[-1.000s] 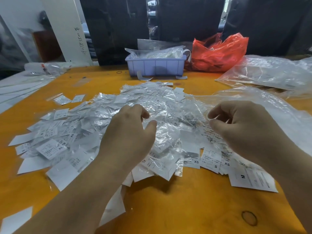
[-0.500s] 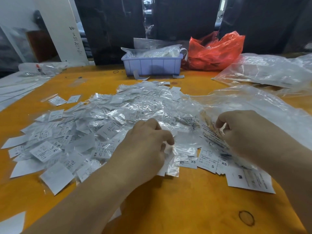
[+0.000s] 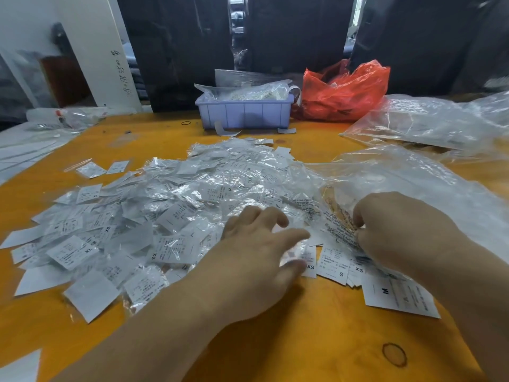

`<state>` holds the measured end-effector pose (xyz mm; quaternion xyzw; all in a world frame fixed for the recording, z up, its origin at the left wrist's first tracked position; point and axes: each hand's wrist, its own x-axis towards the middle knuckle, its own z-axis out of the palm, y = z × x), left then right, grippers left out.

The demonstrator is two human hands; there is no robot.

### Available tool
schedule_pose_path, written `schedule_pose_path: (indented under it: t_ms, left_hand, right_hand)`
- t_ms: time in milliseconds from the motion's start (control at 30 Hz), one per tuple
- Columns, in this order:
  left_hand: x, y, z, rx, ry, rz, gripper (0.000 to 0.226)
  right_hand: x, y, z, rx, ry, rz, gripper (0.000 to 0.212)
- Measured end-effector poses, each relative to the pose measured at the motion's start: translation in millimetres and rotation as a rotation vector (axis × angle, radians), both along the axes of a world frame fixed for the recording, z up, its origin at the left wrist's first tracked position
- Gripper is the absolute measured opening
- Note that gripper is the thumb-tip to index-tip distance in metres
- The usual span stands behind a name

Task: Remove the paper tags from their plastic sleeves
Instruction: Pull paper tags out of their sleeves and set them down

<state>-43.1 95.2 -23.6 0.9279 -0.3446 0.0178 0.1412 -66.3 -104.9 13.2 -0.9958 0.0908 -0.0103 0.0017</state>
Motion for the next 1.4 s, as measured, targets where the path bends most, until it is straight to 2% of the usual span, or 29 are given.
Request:
schedule_pose_path:
  t_ms: [67, 133, 367, 467, 533, 667, 800, 900, 1000, 1233, 1400]
  left_hand:
    - [-4.4, -4.8, -0.3, 0.022, 0.033, -0.085, 0.047]
    - [-8.0, -9.6, -1.9, 0.046, 0.041, -0.145, 0.042]
    - [-8.7, -11.2, 1.5, 0.008, -0.036, -0.132, 0.026]
    - [-10.0, -13.2, 3.1, -0.013, -0.073, -0.152, 0.028]
    - [-10.6, -14.5, 3.1, -0.022, -0.070, -0.153, 0.038]
    - [-9.7, -16.7, 3.6, 0.007, -0.087, -0.144, 0.041]
    - [-9.4, -16.1, 5.5, -0.008, -0.147, -0.139, 0.033]
    - [-9.5, -14.2, 6.3, -0.047, -0.159, -0.138, 0.033]
    - [-10.2, -12.1, 8.5, -0.118, -0.151, -0.120, 0.032]
    - [-6.8, -1.6, 14.3, -0.593, 0.135, 0.070, 0.019]
    - [-4.9, -0.5, 15.0, -0.731, 0.242, 0.130, 0.023]
  right_hand:
    - [1.8, -1.9, -1.6, -0.006, -0.014, -0.008, 0.012]
    - [3.7, -3.6, -2.2, -0.006, -0.014, -0.021, 0.016]
    - [8.6, -6.5, -4.3, 0.093, -0.113, 0.006, 0.015]
    - [10.9, -8.1, -3.7, 0.205, -0.208, 0.084, 0.019]
    - [11.6, -7.8, -2.9, 0.290, -0.290, 0.166, 0.019]
    - [11.1, -4.8, 1.6, 0.640, -0.406, 0.267, 0.017]
    - [9.9, -2.4, 6.2, 1.178, -0.301, 0.270, 0.026]
    - [10.9, 0.1, 7.3, 1.438, -0.201, 0.212, 0.030]
    - [10.9, 2.6, 8.0, 1.565, -0.132, 0.156, 0.024]
    - [9.1, 5.2, 13.5, 1.828, -0.033, 0.163, 0.010]
    - [7.4, 8.5, 10.1, 1.912, 0.078, 0.164, 0.007]
